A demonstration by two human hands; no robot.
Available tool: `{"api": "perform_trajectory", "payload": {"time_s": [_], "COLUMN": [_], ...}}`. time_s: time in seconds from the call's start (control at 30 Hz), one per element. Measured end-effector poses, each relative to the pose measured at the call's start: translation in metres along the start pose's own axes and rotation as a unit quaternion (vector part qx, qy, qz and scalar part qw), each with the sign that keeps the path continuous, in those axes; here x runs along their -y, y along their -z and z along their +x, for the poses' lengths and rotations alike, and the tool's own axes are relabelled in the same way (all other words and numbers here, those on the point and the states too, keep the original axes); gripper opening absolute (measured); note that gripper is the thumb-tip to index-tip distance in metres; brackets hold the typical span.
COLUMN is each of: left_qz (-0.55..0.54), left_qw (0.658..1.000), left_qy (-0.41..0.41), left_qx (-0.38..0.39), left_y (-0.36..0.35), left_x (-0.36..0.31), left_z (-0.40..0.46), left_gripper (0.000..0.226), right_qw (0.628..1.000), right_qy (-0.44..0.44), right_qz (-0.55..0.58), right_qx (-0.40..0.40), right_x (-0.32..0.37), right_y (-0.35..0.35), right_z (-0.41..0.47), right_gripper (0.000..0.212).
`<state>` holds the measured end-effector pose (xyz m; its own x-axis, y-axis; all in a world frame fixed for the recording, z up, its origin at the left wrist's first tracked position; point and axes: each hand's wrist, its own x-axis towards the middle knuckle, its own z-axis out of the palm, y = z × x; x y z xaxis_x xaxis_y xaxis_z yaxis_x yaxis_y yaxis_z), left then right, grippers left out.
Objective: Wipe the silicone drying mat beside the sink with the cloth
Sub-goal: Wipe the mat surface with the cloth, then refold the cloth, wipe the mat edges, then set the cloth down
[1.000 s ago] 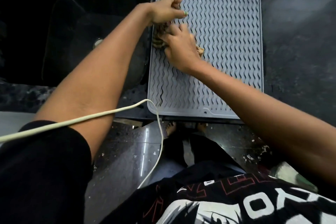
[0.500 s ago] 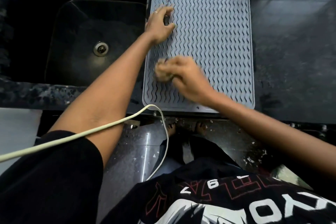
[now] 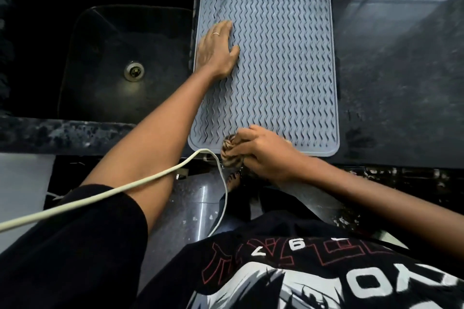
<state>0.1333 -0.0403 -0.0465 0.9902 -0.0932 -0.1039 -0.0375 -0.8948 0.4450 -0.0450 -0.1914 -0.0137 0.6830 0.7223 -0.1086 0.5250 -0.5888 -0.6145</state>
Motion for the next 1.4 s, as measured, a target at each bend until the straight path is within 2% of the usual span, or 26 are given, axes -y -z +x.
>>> {"api": "perform_trajectory", "payload": {"time_s": [0.03, 0.1, 0.17, 0.27, 0.4, 0.5, 0.57, 0.6, 0.67, 0.7, 0.8, 0.87, 0.93, 1.0, 1.07, 1.1, 1.2, 1.3, 1.4], "left_qz": [0.014, 0.034, 0.04, 0.05, 0.06, 0.055, 0.053, 0.051, 0.025, 0.001, -0.126, -0.29, -0.404, -0.439, -0.478, -0.49, -0.478, -0.485, -0.494], "left_qw": [1.0, 0.999, 0.998, 0.999, 0.998, 0.998, 0.999, 0.999, 0.998, 0.997, 0.985, 0.947, 0.895, 0.857, 0.823, 0.817, 0.835, 0.838, 0.838], "left_qy": [0.002, 0.006, 0.006, -0.001, -0.005, -0.006, 0.001, 0.008, 0.04, 0.062, 0.118, 0.133, 0.162, 0.188, 0.173, 0.158, 0.125, 0.136, 0.138], "left_qx": [-0.013, -0.041, -0.052, -0.021, -0.022, -0.023, -0.013, 0.0, 0.031, 0.037, 0.009, 0.026, 0.096, 0.194, 0.253, 0.259, 0.241, 0.207, 0.186], "left_y": [-0.002, -0.008, -0.017, -0.033, -0.036, -0.034, -0.032, -0.029, -0.02, -0.014, 0.007, 0.021, 0.032, 0.038, 0.037, 0.035, 0.033, 0.029, 0.028], "left_x": [-0.004, -0.013, -0.021, -0.025, -0.022, -0.024, -0.026, -0.027, -0.032, -0.036, -0.051, -0.06, -0.068, -0.071, -0.075, -0.078, -0.084, -0.087, -0.088], "left_z": [-0.002, -0.006, -0.014, -0.024, -0.024, -0.025, -0.025, -0.025, -0.022, -0.021, -0.024, -0.035, -0.048, -0.059, -0.064, -0.065, -0.068, -0.07, -0.07], "left_gripper": [0.056, 0.054, 0.055, 0.059, 0.061, 0.06, 0.061, 0.061, 0.059, 0.055, 0.032, 0.031, 0.042, 0.052, 0.052, 0.05, 0.041, 0.027, 0.023], "right_qw": [0.999, 0.988, 0.968, 0.974, 0.987, 0.996, 0.993, 0.978, 0.908, 0.876, 0.806, 0.779, 0.787, 0.806, 0.823, 0.831, 0.842, 0.822, 0.815], "right_qy": [-0.008, -0.059, -0.141, -0.175, -0.085, -0.058, -0.086, -0.124, -0.194, -0.208, -0.196, -0.196, -0.209, -0.21, -0.21, -0.214, -0.217, -0.226, -0.254], "right_qz": [0.037, 0.086, 0.052, -0.06, -0.06, -0.032, 0.068, 0.165, 0.369, 0.433, 0.544, 0.566, 0.523, 0.469, 0.433, 0.419, 0.399, 0.426, 0.412], "right_qx": [-0.011, -0.116, -0.2, -0.133, -0.119, -0.064, -0.037, -0.029, -0.027, -0.048, -0.127, -0.185, -0.25, -0.295, -0.3, -0.296, -0.29, -0.302, -0.32], "right_x": [-0.004, -0.019, -0.037, -0.046, -0.026, -0.017, -0.022, -0.026, -0.031, -0.033, -0.037, -0.04, -0.042, -0.043, -0.043, -0.043, -0.046, -0.048, -0.053], "right_y": [0.008, 0.025, 0.035, 0.028, 0.004, 0.006, 0.02, 0.03, 0.052, 0.061, 0.083, 0.094, 0.101, 0.105, 0.105, 0.103, 0.101, 0.102, 0.102], "right_z": [0.002, 0.009, 0.015, 0.005, -0.036, -0.049, -0.045, -0.043, -0.036, -0.033, -0.018, -0.005, 0.005, 0.012, 0.016, 0.016, 0.013, 0.009, 0.007], "right_gripper": [0.03, 0.029, 0.034, 0.039, 0.03, 0.028, 0.029, 0.032, 0.042, 0.046, 0.055, 0.053, 0.049, 0.048, 0.049, 0.051, 0.053, 0.053, 0.058]}}
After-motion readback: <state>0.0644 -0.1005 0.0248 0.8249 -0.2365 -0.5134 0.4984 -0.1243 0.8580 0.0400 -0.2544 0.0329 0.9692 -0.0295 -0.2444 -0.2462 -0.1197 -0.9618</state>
